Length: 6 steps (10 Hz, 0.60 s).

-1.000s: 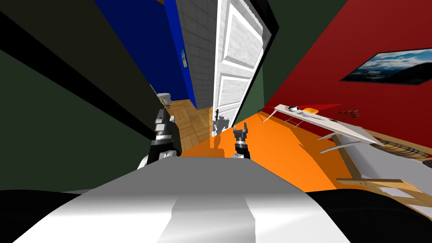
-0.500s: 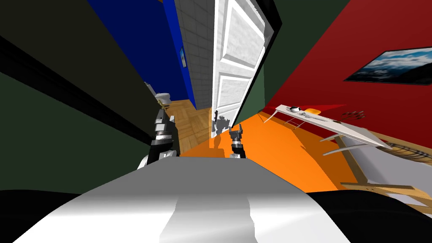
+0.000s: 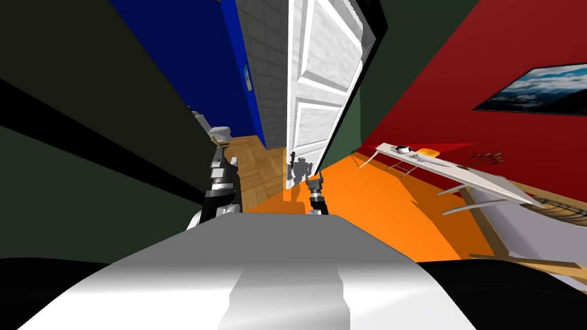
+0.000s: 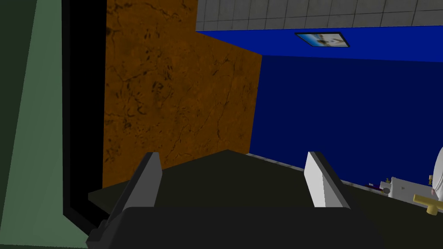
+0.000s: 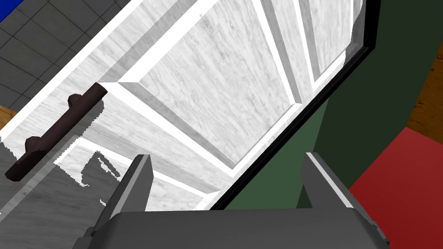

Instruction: Push the door open

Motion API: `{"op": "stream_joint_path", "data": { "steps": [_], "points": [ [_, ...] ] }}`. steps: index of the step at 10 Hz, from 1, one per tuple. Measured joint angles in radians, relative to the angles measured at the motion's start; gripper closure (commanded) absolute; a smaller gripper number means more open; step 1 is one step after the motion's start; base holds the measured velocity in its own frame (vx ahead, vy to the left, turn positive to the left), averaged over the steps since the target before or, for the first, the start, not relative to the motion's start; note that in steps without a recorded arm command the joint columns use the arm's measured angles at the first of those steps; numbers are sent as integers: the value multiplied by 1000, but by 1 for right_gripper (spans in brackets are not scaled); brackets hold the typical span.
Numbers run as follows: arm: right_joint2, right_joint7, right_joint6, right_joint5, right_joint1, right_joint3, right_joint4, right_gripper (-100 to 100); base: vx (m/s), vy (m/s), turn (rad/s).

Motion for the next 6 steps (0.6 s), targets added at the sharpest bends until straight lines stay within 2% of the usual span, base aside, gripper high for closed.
{"op": "stream_joint_path", "data": {
  "steps": [2,4,6],
  "points": [
    [-6,-52,-13,-7,-22,24,54,-100,82,-48,9],
    [-8,-100,-15,-11,-34,52,86,-100,109,-40,9],
    [-7,-148,-33,-15,-51,81,142,-100,101,-57,8]
  ]
}}
